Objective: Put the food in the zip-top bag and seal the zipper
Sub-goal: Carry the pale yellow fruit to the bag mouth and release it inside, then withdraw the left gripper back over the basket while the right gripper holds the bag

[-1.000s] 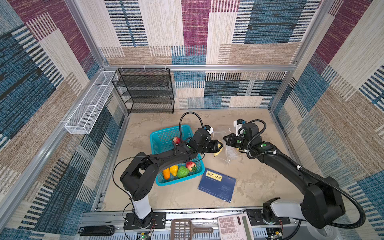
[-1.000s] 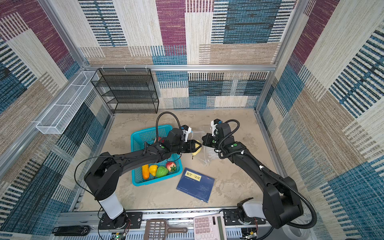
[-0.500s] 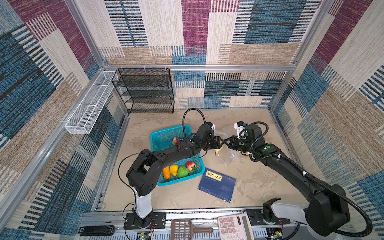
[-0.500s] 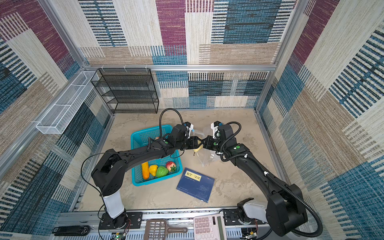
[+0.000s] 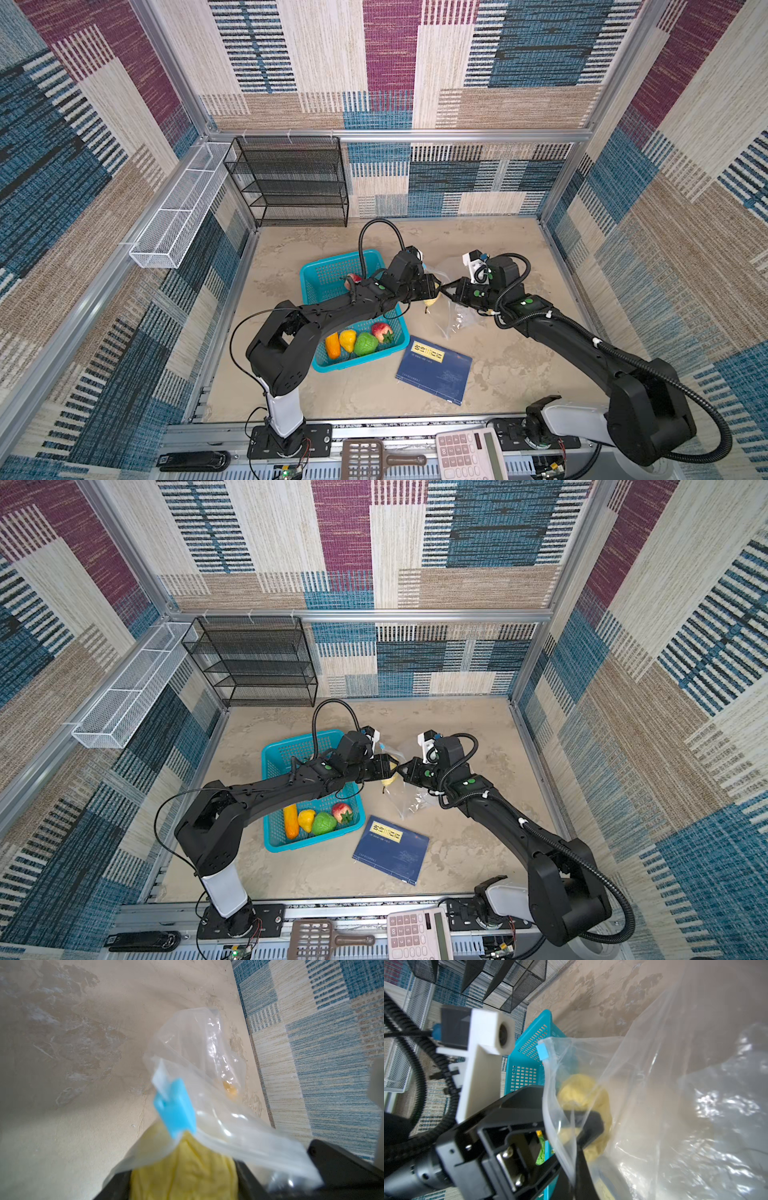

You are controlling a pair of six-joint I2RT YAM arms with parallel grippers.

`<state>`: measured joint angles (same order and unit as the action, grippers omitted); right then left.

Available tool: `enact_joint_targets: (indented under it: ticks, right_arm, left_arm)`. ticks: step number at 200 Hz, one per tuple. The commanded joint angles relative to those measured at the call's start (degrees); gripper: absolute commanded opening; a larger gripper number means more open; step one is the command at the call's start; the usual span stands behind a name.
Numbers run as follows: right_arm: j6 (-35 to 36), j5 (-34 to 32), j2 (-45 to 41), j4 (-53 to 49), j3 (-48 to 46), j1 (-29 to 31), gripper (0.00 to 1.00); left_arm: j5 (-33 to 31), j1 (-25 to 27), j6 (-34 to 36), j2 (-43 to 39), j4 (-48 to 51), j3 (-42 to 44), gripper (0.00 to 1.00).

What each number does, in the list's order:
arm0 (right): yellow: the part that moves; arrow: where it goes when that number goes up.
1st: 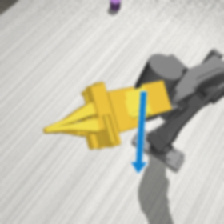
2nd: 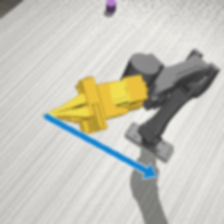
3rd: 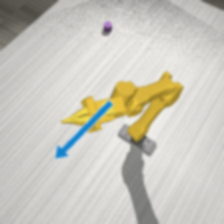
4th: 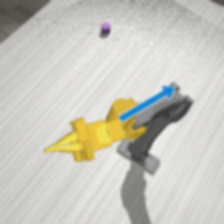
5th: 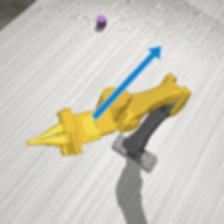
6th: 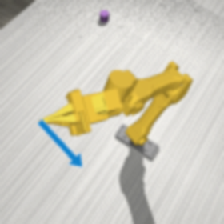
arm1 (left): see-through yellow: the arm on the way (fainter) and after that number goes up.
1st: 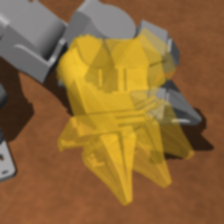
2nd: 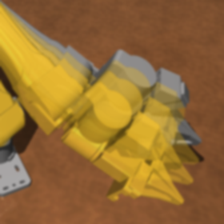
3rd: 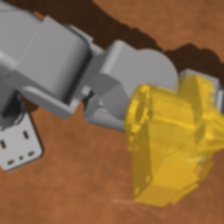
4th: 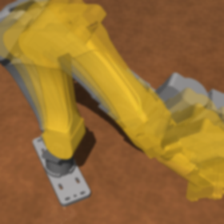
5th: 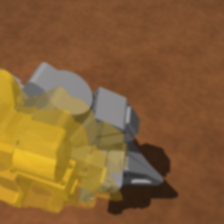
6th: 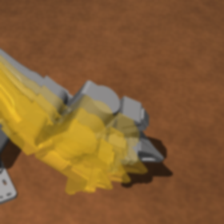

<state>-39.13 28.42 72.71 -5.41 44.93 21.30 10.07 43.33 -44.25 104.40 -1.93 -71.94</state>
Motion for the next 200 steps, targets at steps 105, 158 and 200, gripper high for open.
enact_joint_targets:
  ticks: [105,158,200]
  right_arm:
    - [-1.92,-0.28,0.74,5.06,1.02,0.06,0.0]
    - [0.88,-3.58,1.09,1.78,3.47,-0.09,0.0]
    - [1.85,-4.26,0.88,0.69,5.2,-0.78,0.0]
  left_arm:
    - [-5.28,1.67,-4.83,0.93,-8.53,3.77,0.75]
    - [-1.59,1.59,-1.34,-4.16,-4.15,3.29,0.79]
    - [-1.63,1.08,1.54,-12.14,-1.93,7.1,0.79]
